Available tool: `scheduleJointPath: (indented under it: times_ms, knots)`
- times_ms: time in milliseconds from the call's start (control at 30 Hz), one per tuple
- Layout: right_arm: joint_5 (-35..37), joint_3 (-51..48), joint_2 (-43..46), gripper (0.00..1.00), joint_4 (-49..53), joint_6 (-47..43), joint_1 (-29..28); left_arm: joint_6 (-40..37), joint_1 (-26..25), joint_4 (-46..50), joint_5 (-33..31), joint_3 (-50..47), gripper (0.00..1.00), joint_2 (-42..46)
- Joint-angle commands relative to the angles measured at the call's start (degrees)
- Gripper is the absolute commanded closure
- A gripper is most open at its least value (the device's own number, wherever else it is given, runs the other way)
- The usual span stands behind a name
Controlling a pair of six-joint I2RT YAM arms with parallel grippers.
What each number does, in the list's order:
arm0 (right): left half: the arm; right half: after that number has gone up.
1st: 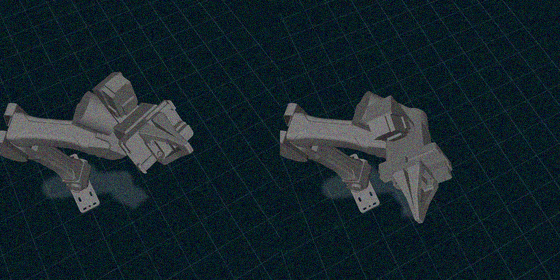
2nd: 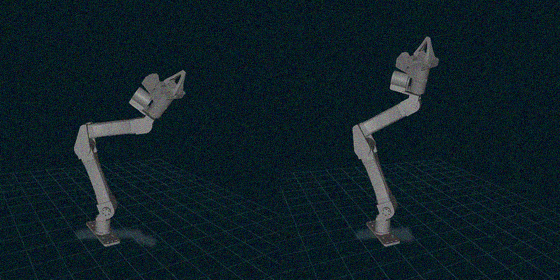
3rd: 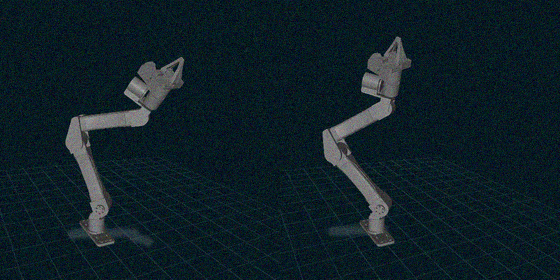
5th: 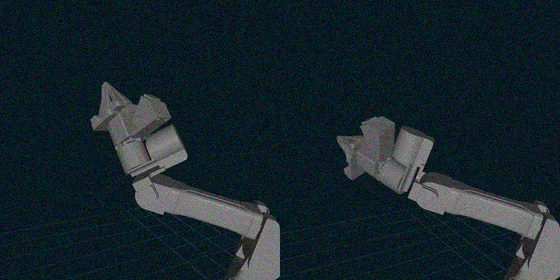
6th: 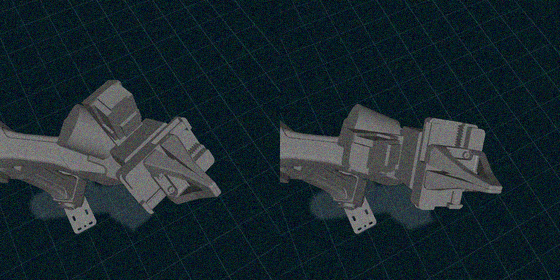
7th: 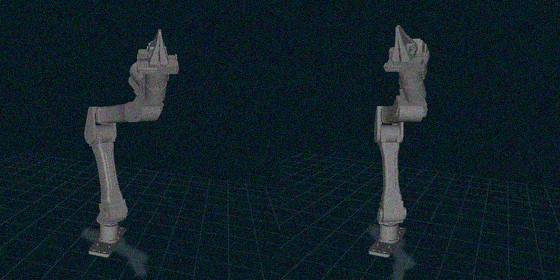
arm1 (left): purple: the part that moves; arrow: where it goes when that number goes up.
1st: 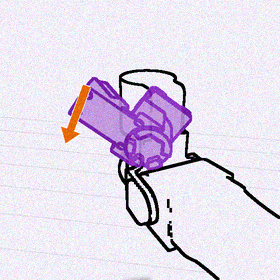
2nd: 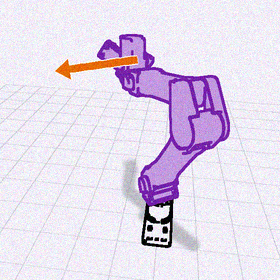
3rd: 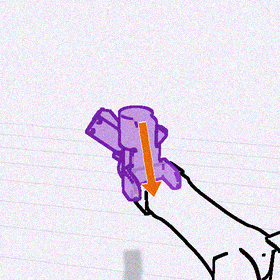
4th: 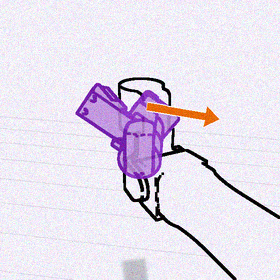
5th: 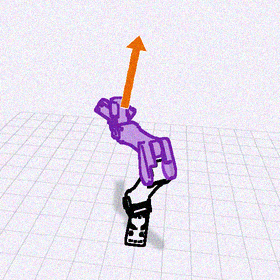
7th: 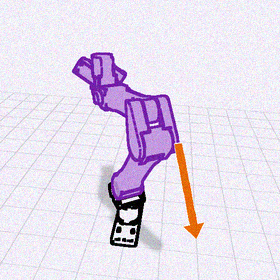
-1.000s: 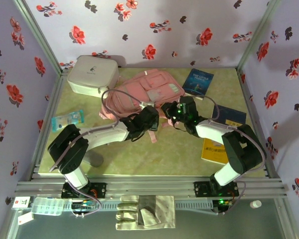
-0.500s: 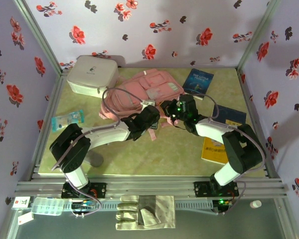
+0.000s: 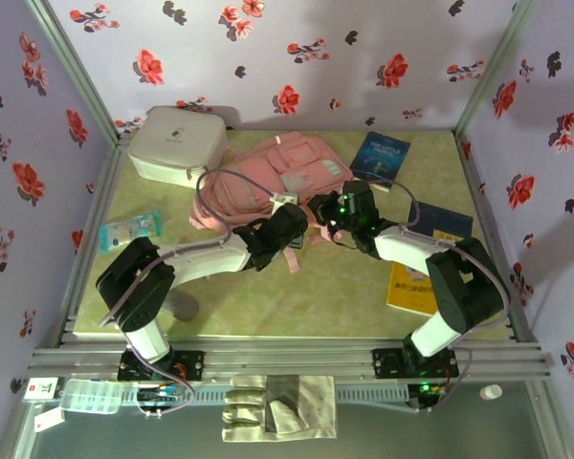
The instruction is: Pack the student bag
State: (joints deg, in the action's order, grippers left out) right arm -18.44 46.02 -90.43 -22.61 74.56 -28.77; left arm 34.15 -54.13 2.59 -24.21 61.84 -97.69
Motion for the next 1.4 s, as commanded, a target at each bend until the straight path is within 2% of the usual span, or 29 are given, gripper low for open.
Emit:
scheduleJointPath:
  times_ms: [0,267,433,567,667,800,1000,1233,1367]
  knots:
    - [0.33,2.97,1.57,0.99,1.1,-3.55,-0.95,2.56,0.08,3.61,-1.02,-0.41,1.0,4.15]
    - [1.7,4.03,0.45,0.99,3.89,-5.23,0.07,5.15,1.54,13.71,7.41,-1.1,1.0,7.19]
    - [0.15,4.62,-0.33,0.99,3.17,-4.46,0.21,3.48,1.87,13.3,12.9,-1.71,1.0,6.8]
    - [-1.9,5.08,0.07,0.99,1.91,-2.65,0.21,2.59,1.75,11.33,18.04,1.24,0.81,4.41]
    - [-3.0,5.67,0.69,0.99,1.79,-1.48,0.12,2.58,1.7,10.42,17.36,2.93,0.71,2.83]
    - [-4.37,6.23,0.88,0.98,2.07,-0.16,0.03,3.57,1.88,10.89,11.87,5.3,0.66,0.96]
    - [-5.68,6.7,0.92,0.98,1.93,1.54,0.03,5.92,2.1,13.81,3.44,8.4,0.66,-0.6]
    - [-6.24,7.15,1.16,0.98,0.22,3.26,-0.03,6.01,2.45,14.56,1.69,11.06,0.67,-2.82]
    - [-7.19,6.9,1.12,0.98,-1.8,4.88,-0.05,6.91,2.49,14.42,-0.59,12.12,0.77,-3.91]
